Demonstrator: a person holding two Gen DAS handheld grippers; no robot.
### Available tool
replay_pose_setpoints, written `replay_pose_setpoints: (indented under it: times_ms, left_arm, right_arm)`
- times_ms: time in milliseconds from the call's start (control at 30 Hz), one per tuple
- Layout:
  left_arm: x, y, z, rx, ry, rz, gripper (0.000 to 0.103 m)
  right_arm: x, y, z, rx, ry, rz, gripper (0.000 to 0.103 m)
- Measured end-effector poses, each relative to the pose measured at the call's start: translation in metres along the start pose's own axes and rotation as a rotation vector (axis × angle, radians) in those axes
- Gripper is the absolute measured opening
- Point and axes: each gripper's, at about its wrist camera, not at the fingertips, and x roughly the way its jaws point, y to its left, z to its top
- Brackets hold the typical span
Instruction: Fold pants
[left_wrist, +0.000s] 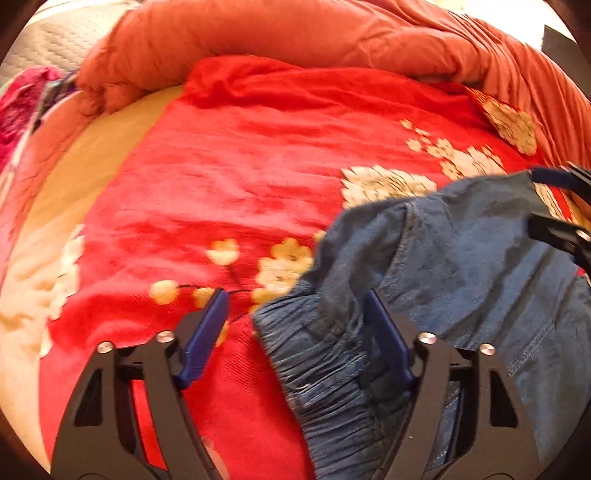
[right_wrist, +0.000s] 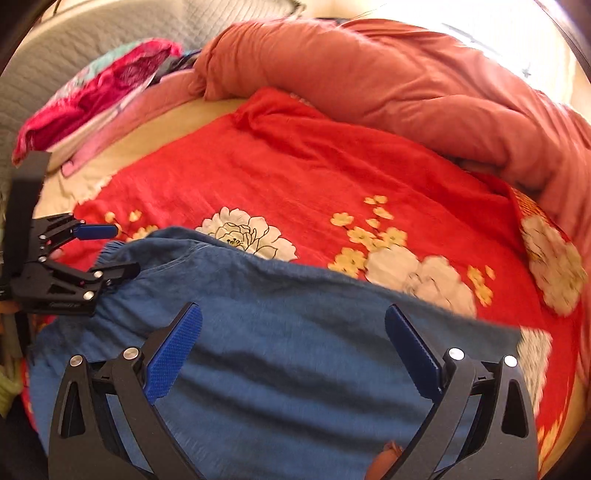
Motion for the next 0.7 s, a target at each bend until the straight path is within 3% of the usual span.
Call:
replay_pose_setpoints:
  times_ms: [67,267,433,600,667,700]
  left_arm:
    - [0.006,-0.001,0.000,0.010,0.009,-0.019,0.049]
    - [-0.004,-0.004,0.001,0.019,-0.038,0.004,0.032]
    - [-0.034,-0.008,-0.001,0.030,-0.134,-0.004,0.031]
    - [-0.048,-0.015,-0.004,0.049,-0.182,0.004,0.031]
    - [-0.050,-0.017,-0.005,0.059,-0.187,0.006,0.031]
    - [-0.049,-0.017,-0.005,0.063,-0.185,0.014,0.031]
  right_arm:
    - [0.015,-0.001,0.007,-0.036,0.021,0.017,0.099]
    - [0.050,0.009,0.026,-0.226,0.096,0.036,0.099]
    - [0.057,0.016,0.033,-0.329,0.113,0.052,0.099]
    - [0.066,0.027,0.030,-0.398,0.105,0.055,0.096]
    - [0.072,0.033,0.030,-0.422,0.111,0.067,0.081]
    - [0.074,0.036,0.028,-0.426,0.117,0.085,0.067]
